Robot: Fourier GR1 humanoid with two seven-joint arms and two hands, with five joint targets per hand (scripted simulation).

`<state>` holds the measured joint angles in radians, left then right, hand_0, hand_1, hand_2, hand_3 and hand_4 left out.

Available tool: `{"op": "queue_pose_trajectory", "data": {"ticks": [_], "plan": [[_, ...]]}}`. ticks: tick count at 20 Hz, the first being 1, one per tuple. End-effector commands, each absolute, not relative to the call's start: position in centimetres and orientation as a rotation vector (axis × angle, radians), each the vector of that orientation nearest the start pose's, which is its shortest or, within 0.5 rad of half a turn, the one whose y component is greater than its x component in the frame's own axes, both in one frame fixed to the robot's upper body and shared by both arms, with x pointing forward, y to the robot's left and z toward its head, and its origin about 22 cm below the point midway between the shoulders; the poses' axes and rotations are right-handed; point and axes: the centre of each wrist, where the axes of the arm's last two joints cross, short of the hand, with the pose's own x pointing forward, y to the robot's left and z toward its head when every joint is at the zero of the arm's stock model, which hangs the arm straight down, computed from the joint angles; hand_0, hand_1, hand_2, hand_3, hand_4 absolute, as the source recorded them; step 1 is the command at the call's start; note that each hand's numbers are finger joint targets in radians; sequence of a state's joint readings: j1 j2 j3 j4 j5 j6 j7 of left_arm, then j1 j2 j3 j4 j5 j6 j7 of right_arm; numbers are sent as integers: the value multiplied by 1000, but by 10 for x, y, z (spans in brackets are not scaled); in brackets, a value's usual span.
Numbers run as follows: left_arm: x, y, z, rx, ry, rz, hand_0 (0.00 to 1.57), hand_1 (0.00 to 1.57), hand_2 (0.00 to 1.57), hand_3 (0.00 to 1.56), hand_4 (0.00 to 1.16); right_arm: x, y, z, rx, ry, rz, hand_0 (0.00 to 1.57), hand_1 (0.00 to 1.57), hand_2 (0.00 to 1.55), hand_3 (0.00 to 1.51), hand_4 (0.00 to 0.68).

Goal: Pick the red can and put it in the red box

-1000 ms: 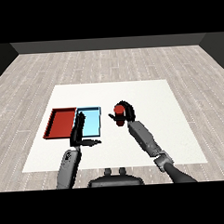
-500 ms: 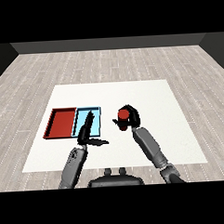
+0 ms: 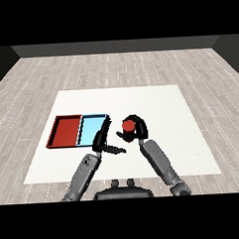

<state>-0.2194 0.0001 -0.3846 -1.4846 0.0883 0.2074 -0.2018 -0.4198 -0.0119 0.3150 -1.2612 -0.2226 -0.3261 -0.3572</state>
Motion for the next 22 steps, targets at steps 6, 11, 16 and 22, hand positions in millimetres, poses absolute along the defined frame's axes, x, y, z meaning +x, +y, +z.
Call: {"op": "queue_pose_trajectory", "data": {"ticks": [6,11,16,22], "plan": [[273,87,17,-243,-1830,-194,0,0,0,0,0,300,-90,48,254,-1936,34,1406,1406,1431,1409,618],[272,77,11,-238,-1775,-218,0,0,0,0,0,296,-67,45,301,-1952,46,1430,1430,1433,1400,626],[283,91,30,-256,-1781,-217,0,0,0,0,0,296,-69,48,297,-1971,73,1447,1447,1433,1393,615],[286,74,28,-212,-1812,-279,0,0,0,0,0,285,-67,71,357,-1953,60,1444,1444,1429,1383,595]]}}
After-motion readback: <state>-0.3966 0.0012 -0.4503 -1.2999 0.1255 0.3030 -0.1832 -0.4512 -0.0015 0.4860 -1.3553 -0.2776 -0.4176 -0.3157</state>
